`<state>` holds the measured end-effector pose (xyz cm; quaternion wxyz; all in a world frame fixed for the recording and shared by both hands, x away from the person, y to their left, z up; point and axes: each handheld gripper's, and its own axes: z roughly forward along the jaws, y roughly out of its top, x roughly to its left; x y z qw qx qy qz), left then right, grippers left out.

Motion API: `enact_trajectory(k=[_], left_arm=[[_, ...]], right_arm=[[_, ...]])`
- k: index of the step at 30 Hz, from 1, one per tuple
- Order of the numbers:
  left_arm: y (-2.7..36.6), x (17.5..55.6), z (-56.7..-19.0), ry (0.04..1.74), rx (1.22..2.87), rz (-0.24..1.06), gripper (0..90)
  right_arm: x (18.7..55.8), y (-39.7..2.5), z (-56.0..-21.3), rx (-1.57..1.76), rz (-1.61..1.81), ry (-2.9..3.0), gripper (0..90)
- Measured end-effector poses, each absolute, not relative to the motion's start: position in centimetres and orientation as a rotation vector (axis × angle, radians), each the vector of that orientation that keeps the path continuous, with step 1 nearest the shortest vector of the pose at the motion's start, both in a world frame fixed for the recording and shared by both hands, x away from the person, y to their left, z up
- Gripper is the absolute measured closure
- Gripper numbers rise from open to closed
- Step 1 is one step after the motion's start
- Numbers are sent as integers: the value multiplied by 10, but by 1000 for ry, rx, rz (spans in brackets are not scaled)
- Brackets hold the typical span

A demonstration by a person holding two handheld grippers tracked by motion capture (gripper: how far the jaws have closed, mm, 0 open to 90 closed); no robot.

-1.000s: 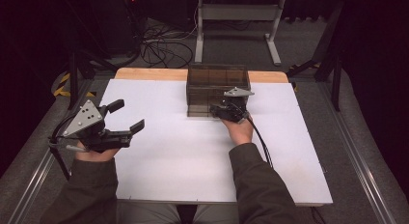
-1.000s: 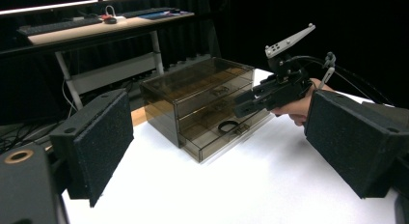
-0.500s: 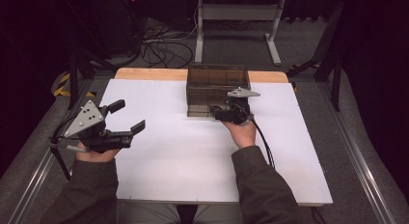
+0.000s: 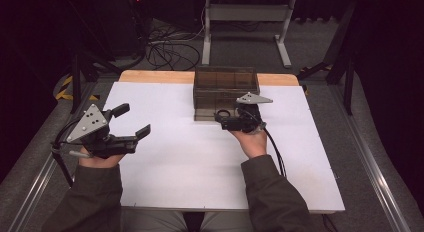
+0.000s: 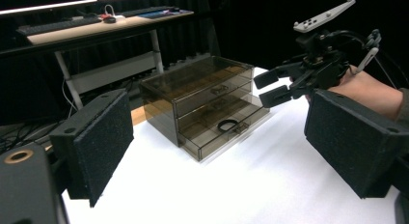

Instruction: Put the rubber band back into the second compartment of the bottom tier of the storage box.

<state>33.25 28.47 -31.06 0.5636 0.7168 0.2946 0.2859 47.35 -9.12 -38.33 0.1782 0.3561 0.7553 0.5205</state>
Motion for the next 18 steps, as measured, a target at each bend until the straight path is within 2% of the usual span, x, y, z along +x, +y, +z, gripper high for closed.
enact_trajectory(k=[18], left_arm=[[281,333,-312,694,1697,671,107]], right_arm=[[447,-112,-373,960,1594,2122,19]])
